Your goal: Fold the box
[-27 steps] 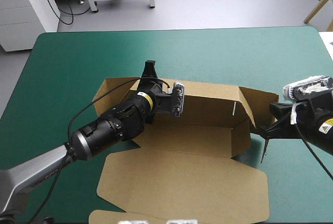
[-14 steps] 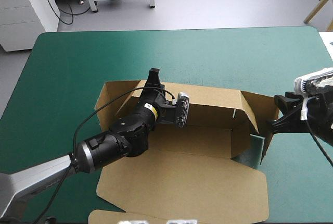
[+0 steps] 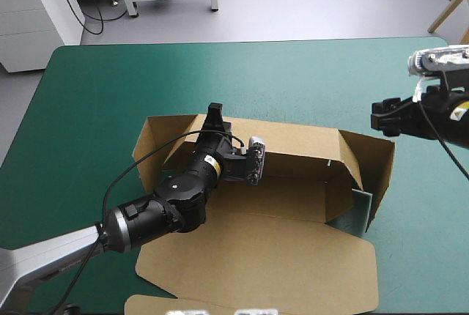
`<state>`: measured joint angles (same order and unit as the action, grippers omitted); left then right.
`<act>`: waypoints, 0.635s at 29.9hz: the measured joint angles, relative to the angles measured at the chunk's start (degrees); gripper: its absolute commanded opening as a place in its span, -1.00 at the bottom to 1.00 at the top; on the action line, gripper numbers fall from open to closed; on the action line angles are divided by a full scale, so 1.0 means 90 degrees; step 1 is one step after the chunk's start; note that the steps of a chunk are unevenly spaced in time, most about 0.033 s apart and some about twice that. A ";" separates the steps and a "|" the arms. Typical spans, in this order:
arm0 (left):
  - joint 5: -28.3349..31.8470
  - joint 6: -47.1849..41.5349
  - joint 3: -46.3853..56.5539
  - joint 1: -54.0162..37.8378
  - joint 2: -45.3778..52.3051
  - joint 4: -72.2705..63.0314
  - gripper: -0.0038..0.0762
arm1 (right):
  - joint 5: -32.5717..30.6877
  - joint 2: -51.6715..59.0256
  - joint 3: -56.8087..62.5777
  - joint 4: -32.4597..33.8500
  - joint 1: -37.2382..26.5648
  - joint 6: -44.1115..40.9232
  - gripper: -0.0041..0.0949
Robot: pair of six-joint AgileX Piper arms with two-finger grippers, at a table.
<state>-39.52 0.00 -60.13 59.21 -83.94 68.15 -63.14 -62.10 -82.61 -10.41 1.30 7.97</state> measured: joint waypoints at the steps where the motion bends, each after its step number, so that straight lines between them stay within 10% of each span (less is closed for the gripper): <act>1: 0.0008 0.0000 0.0000 0.0000 0.0000 0.0000 -0.92 | -0.0043 -0.0190 -0.0180 0.0000 0.0000 -0.0035 0.52; 19: 0.0067 0.0000 0.0015 0.0000 0.0000 0.0007 -0.92 | -0.0747 -0.2850 -0.1735 0.0212 0.0000 -0.0446 0.52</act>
<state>-38.92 0.00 -59.99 59.21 -83.94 68.21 -69.86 -87.75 -98.22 -8.50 1.30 3.96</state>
